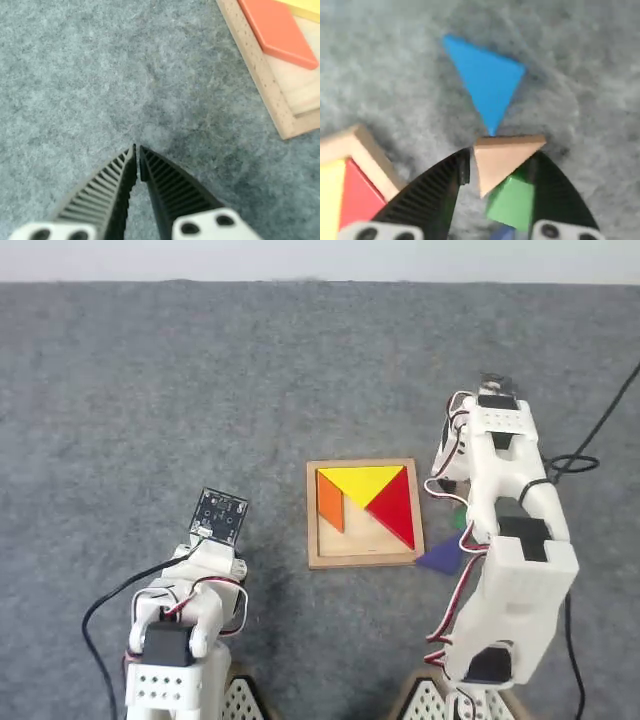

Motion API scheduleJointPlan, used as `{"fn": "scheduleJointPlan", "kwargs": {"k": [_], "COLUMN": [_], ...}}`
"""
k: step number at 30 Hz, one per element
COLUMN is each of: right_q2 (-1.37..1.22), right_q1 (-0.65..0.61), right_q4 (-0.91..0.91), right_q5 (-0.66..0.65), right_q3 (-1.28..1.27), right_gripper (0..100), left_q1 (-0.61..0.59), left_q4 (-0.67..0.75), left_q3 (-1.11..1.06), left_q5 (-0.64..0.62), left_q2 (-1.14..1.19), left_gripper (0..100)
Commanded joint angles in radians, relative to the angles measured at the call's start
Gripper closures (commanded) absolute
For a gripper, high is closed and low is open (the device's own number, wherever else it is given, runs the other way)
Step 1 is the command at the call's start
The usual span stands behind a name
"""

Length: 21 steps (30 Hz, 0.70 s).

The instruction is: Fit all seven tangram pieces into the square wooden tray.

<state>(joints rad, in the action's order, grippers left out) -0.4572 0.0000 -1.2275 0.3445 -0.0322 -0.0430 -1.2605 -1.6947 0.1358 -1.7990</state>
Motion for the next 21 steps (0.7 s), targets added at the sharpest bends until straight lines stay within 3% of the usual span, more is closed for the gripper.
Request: {"fn": "scheduleJointPlan", "kwargs": {"k": [1,9,16,21], "right_q2": [0.01,-0.01,-0.015,-0.008], "right_q1": [0.002,0.01,0.03,0.012], "right_q4": [0.013,0.013,0.002,-0.047], "right_q5": [0.127,0.123,-0.273,-0.505], "right_q3": [0.052,0.058,0.124,0.152], "right_gripper": [83.2,83.8,95.8,98.6], "left_q1": [-0.005,-0.005,-0.005,-0.005], "left_q4": [-0.005,-0.005,-0.005,-0.005], "left_q3": [0.012,0.012,0.012,0.012], "left_q5": [-0.008,-0.008,-0.008,-0.008], "left_q2": [-0.025,-0.025,-0.025,-0.025], "left_gripper": [99,99,99,99]}}
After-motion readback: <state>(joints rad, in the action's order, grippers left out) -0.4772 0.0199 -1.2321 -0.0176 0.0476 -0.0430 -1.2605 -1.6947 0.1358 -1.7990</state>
